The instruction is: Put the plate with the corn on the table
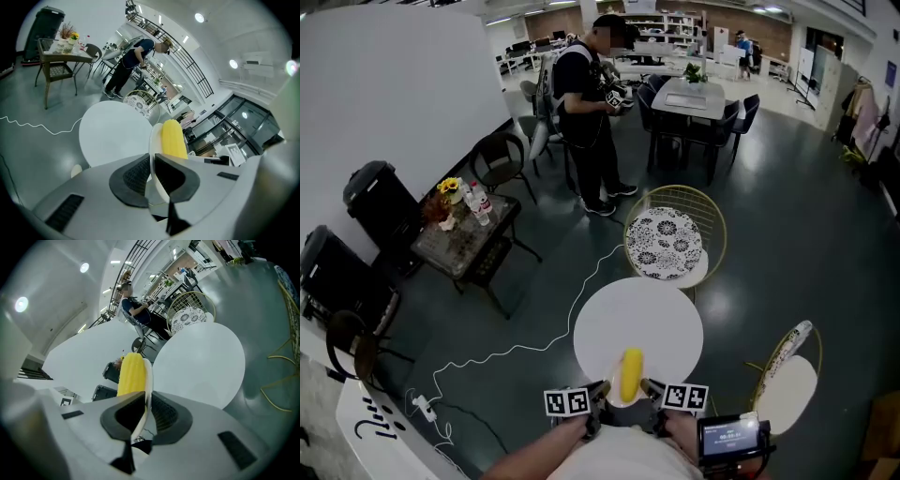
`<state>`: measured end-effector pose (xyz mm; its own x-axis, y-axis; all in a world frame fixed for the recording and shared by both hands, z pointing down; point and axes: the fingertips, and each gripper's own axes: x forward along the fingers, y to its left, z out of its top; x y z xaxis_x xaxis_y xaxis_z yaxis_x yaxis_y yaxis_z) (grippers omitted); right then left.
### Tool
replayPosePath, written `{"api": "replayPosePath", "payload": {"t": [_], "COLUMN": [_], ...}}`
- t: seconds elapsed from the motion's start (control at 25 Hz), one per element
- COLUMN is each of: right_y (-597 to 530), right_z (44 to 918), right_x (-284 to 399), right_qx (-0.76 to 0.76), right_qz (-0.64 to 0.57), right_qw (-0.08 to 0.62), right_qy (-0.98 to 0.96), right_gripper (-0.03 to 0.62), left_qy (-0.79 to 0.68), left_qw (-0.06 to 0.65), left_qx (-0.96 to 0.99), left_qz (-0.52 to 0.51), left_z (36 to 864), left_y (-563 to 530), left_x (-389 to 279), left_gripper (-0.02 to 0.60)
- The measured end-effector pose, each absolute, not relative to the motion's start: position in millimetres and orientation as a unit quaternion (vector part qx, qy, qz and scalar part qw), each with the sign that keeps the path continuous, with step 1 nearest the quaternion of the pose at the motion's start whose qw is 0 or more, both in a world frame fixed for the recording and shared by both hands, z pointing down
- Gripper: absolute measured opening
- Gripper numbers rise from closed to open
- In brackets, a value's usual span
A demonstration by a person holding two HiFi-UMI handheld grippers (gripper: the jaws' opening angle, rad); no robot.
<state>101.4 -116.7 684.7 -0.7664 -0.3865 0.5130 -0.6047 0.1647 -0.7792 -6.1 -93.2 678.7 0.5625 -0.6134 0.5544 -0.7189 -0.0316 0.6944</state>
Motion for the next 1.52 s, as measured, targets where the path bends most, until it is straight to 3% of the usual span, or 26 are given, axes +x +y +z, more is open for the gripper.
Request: {"api": "replayPosePath", "payload": {"t": [1.52], "right_y": [-237.1], "right_z": [739.6], "right_x": [51.6], "right_qx": [0.378], "right_qz": [0.567], "right_qw": [0.104], "right_qy": [-0.724], "right_gripper": [0.048], "left_qy": [-0.407], "left_qw": [0.528], "left_qx": [0.739], "left_qz": [0.094], "left_z": [733.8], "left_y": [-227.3], "left_x": [-58.8], "left_gripper": [0.038]}}
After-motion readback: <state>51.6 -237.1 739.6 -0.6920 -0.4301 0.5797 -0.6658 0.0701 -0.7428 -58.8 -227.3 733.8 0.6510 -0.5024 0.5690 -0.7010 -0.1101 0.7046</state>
